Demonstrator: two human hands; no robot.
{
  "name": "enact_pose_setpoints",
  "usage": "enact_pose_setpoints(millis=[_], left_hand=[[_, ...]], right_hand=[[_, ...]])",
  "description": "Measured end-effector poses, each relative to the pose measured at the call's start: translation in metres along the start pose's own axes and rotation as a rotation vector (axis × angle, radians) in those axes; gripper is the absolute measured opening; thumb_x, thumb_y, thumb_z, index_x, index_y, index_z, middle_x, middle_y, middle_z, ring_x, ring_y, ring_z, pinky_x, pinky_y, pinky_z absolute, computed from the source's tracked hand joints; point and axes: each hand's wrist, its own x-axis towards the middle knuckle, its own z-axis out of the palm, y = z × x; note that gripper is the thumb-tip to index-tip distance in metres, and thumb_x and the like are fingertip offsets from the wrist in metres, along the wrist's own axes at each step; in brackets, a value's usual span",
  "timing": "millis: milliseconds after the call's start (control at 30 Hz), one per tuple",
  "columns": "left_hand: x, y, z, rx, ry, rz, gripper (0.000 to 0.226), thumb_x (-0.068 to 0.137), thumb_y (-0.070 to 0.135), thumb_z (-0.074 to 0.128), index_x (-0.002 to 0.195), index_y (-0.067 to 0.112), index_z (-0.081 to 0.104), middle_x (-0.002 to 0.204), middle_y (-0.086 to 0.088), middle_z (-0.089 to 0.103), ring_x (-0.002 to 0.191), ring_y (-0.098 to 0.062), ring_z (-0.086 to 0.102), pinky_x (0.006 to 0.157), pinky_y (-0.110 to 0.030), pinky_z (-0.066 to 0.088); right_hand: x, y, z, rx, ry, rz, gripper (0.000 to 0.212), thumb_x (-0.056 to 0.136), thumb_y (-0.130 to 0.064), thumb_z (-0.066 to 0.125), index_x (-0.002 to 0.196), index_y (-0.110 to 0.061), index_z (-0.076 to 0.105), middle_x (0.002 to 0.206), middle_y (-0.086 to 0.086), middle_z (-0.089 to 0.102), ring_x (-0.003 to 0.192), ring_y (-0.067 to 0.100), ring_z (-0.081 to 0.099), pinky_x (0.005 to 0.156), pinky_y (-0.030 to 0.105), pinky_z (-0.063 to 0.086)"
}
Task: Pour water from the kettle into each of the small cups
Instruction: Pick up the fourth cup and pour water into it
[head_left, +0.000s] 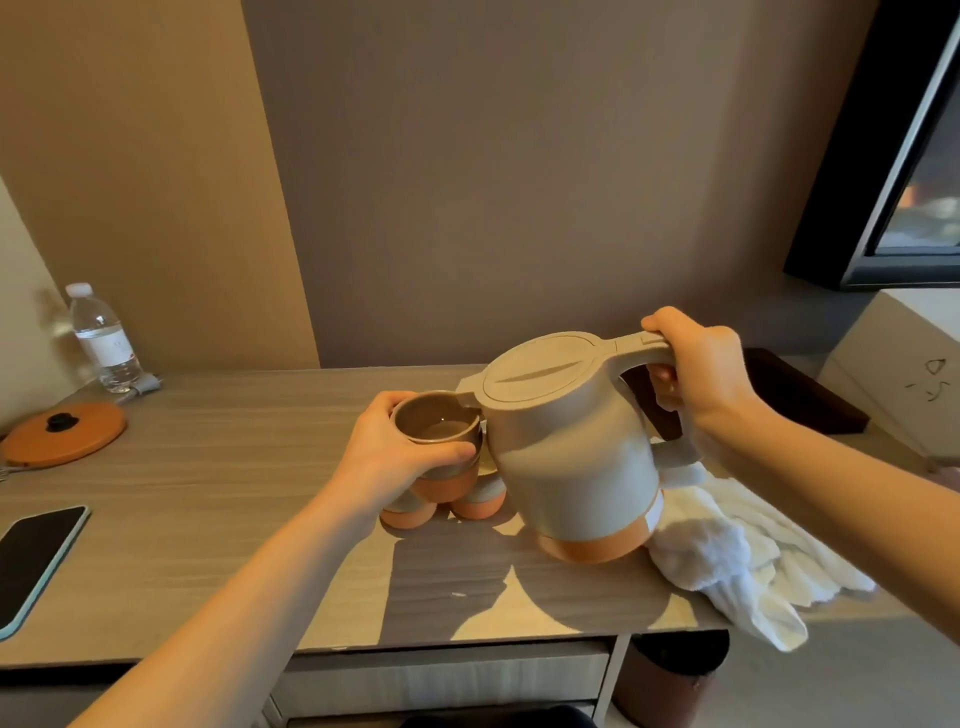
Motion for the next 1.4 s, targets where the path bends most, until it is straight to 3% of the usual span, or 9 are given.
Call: enact_pose_setpoints(millis=[300, 433, 600, 900, 1067, 1233, 1400], left_hand=[[0.034, 0.006, 0.000, 0.010, 0.078, -0.023, 0.070, 0.060, 0.029, 0.093, 0.116, 0.027, 0.050, 0.098, 0.016, 0.054, 0.087, -0.002, 0.051, 0.065, -0.022, 0.041], [0.062, 0.004, -0.001, 0.062, 0.122, -0.031, 0.075, 0.066, 0.028, 0.089, 0.127, 0.022, 0.045, 0.114, 0.005, 0.052, 0.105, -0.015, 0.047, 0.079, -0.030, 0.041], [0.102, -0.006, -0.004, 0.146, 0.184, -0.065, 0.081, 0.070, 0.029, 0.087, 0.136, 0.018, 0.042, 0.128, -0.005, 0.051, 0.114, -0.022, 0.048, 0.083, -0.034, 0.044], [0.139, -0.041, 0.000, 0.308, 0.123, -0.242, 0.078, 0.072, 0.020, 0.086, 0.135, 0.011, 0.040, 0.132, -0.013, 0.051, 0.123, -0.031, 0.049, 0.087, -0.036, 0.045], [0.141, -0.054, 0.005, 0.388, 0.092, -0.292, 0.078, 0.072, 0.020, 0.086, 0.133, 0.006, 0.041, 0.121, -0.013, 0.053, 0.120, -0.032, 0.052, 0.082, -0.035, 0.044], [0.144, -0.063, 0.008, 0.436, 0.040, -0.315, 0.075, 0.066, 0.026, 0.090, 0.126, 0.006, 0.048, 0.112, -0.011, 0.060, 0.099, -0.025, 0.058, 0.074, -0.033, 0.048], [0.147, -0.070, 0.009, 0.456, 0.013, -0.339, 0.072, 0.062, 0.028, 0.092, 0.121, 0.008, 0.055, 0.110, -0.013, 0.065, 0.101, -0.028, 0.063, 0.077, -0.035, 0.052]], right_hand=[[0.011, 0.015, -0.001, 0.126, 0.051, 0.054, 0.032, 0.078, -0.031, 0.059, 0.055, -0.008, 0.055, 0.048, 0.003, 0.043, 0.039, 0.008, 0.033, 0.047, 0.026, 0.030], [0.016, 0.018, -0.001, 0.102, 0.061, 0.064, 0.033, 0.081, -0.028, 0.058, 0.055, -0.008, 0.056, 0.045, 0.000, 0.043, 0.037, 0.006, 0.034, 0.047, 0.024, 0.031], [0.023, 0.027, -0.005, 0.057, 0.071, 0.064, 0.031, 0.084, -0.028, 0.058, 0.062, -0.007, 0.061, 0.046, -0.001, 0.046, 0.041, 0.007, 0.038, 0.049, 0.023, 0.034], [0.034, 0.046, -0.008, 0.091, 0.086, 0.148, 0.033, 0.087, -0.028, 0.058, 0.060, -0.009, 0.061, 0.047, 0.001, 0.046, 0.044, 0.009, 0.038, 0.049, 0.024, 0.033], [0.036, 0.052, -0.007, 0.100, 0.074, 0.155, 0.035, 0.088, -0.029, 0.056, 0.059, -0.009, 0.059, 0.044, 0.000, 0.045, 0.039, 0.007, 0.037, 0.049, 0.024, 0.033], [0.036, 0.056, -0.007, 0.122, 0.067, 0.164, 0.034, 0.087, -0.029, 0.056, 0.060, -0.009, 0.059, 0.044, 0.000, 0.044, 0.039, 0.007, 0.036, 0.048, 0.025, 0.032], [0.035, 0.060, -0.008, 0.088, 0.061, 0.152, 0.033, 0.088, -0.029, 0.056, 0.064, -0.006, 0.062, 0.047, 0.003, 0.045, 0.041, 0.008, 0.039, 0.049, 0.025, 0.034]])
